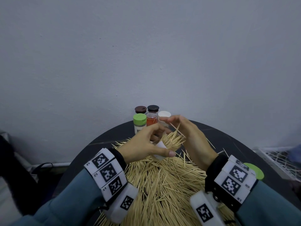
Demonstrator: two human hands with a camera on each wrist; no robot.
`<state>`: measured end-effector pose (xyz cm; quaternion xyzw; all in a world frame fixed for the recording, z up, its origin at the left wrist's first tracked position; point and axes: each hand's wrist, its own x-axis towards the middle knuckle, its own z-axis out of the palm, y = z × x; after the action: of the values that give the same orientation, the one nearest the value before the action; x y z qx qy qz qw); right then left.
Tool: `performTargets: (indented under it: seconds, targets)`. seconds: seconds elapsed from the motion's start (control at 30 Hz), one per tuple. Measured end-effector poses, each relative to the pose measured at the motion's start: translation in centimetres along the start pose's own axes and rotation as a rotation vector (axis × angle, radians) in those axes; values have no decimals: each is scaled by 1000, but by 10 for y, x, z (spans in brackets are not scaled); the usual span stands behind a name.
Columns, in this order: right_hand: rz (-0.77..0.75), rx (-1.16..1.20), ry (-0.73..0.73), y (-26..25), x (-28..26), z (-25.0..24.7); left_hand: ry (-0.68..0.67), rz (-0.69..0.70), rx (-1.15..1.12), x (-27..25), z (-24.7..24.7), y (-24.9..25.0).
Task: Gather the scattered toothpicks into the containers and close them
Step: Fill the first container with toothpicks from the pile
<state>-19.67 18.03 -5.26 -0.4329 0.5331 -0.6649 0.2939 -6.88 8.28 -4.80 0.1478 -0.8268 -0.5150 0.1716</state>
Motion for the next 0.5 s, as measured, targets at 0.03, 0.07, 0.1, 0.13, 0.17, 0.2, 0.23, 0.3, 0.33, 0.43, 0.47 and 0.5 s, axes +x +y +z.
performTargets:
  seconds: [0.03,0.07,0.1,0.13,0.17,0.2,0.23,0.3,0.33,0.43,0.47,0.5]
  targets:
    - [10,-20,20,1,0,-1,-8,-2,14,0,0,0]
    - [16,-56,31,3,0,-1,-13,-3,28,0,0,0]
    - [19,-88,33,4,0,-1,-13,-3,39,1,1,0]
    - [19,-109,31,4,-1,-1,-11,-3,41,1,0,0]
    - [13,-125,23,4,-1,-1,-2,-1,38,1,0,-1]
    - [-1,-131,6,2,-1,-1,12,-3,34,1,-1,0]
    - [-16,-118,-22,0,-2,0,33,-8,26,0,-1,0]
    - [-31,-39,-70,-2,-2,0,72,-27,-14,1,-3,1]
    - [-31,-11,-77,-2,-1,-1,82,-38,-38,1,-4,1]
    - [-33,-59,-110,-2,1,-4,105,-66,-90,1,-6,2]
    - [-29,-76,-141,-3,1,-5,113,-68,-105,2,-7,1]
    - [-19,-84,-170,-4,1,-6,124,-70,-123,2,-7,1]
